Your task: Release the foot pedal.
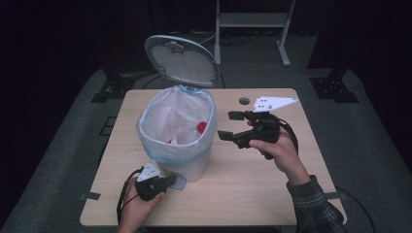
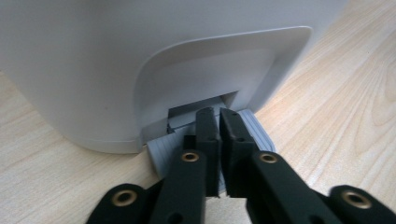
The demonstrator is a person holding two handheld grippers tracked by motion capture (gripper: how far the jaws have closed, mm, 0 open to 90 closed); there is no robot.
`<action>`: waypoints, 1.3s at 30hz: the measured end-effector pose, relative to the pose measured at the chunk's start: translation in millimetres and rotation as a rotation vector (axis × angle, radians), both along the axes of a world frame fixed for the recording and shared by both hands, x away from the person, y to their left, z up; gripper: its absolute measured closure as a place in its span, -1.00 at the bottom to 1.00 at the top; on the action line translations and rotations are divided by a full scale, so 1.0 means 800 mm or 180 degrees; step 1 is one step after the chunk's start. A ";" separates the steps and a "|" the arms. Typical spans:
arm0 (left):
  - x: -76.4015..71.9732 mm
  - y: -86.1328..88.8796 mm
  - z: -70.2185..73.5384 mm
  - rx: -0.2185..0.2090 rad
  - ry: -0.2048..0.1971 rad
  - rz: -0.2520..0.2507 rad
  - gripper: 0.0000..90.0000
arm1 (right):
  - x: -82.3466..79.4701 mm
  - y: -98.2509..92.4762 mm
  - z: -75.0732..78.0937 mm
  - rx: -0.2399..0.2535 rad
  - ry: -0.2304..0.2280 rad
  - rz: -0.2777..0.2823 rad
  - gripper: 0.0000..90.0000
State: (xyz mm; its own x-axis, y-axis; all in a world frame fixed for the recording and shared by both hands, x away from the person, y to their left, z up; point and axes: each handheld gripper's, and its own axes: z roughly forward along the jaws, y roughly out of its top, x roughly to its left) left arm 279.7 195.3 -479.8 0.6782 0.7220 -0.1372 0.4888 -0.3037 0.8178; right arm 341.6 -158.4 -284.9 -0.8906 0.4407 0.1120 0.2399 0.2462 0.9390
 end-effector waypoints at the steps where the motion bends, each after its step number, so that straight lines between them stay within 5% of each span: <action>1: -0.001 0.000 0.000 -0.0002 -0.0023 -0.0017 0.84 | -0.001 -0.004 -0.003 -0.0010 0.0009 -0.0022 -0.56; 8: -0.003 0.000 0.005 0.0064 -0.0005 -0.0089 0.74 | -0.011 -0.037 -0.028 -0.0083 0.0065 -0.0239 -0.58; 15: -0.017 0.012 0.020 -0.0082 -0.0038 -0.0102 0.54 | -0.015 -0.077 -0.060 -0.0146 0.0147 -0.0535 -0.57; 27: -0.033 0.035 0.029 0.0019 -0.0024 -0.0066 0.09 | -0.030 -0.138 -0.120 -0.0320 0.0306 -0.0969 -0.59; 39: -0.039 0.062 0.024 0.0182 -0.0019 0.0103 -0.37 | -0.043 -0.168 -0.169 -0.0558 0.0447 -0.1247 -0.66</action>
State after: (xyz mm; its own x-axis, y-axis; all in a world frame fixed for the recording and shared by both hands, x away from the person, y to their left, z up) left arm 248.5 244.7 -460.4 0.6550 0.7501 -0.0912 0.4943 -0.3341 0.8025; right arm 307.4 -292.5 -420.5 -0.6344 0.7647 0.1133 0.4688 0.2640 0.8429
